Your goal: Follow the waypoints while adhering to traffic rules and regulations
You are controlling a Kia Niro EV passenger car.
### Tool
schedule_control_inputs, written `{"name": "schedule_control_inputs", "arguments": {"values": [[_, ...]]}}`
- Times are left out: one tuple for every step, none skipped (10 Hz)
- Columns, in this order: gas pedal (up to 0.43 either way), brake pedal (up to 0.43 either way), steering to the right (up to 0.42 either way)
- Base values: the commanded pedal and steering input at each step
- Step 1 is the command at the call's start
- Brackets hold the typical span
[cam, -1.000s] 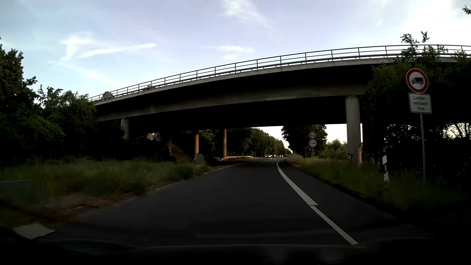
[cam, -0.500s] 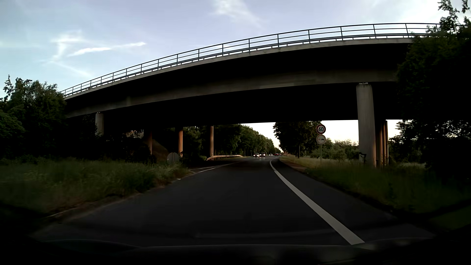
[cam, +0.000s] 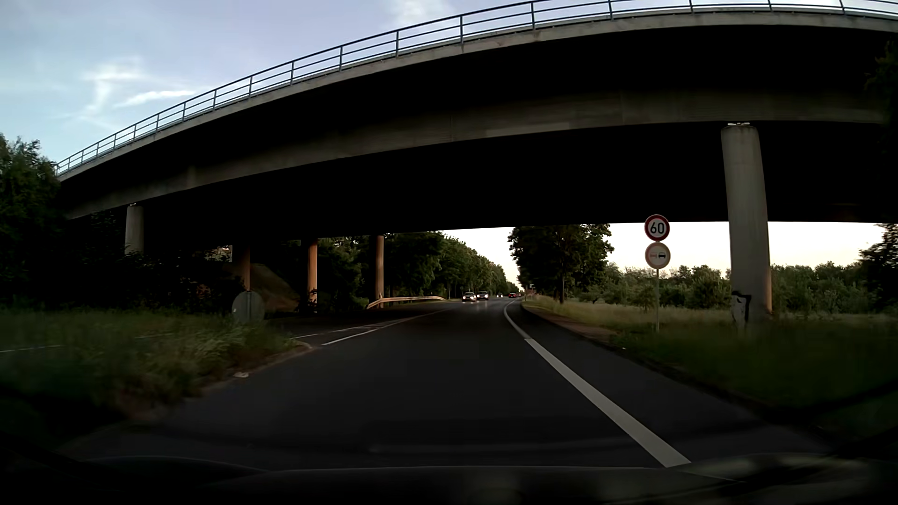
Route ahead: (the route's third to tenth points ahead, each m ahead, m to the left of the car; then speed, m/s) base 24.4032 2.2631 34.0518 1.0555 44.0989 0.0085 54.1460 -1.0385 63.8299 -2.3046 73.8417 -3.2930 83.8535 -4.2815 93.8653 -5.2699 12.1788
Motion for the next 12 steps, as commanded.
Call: {"name": "schedule_control_inputs", "arguments": {"values": [[0.331, 0.0, 0.024], [0.331, 0.0, 0.023], [0.331, 0.0, 0.022], [0.319, 0.0, 0.021], [0.311, 0.0, 0.02], [0.287, 0.0, 0.019], [0.28, 0.0, 0.018], [0.268, 0.0, 0.018], [0.268, 0.0, 0.017], [0.268, 0.0, 0.016], [0.268, 0.0, 0.013], [0.268, 0.0, 0.01]]}}
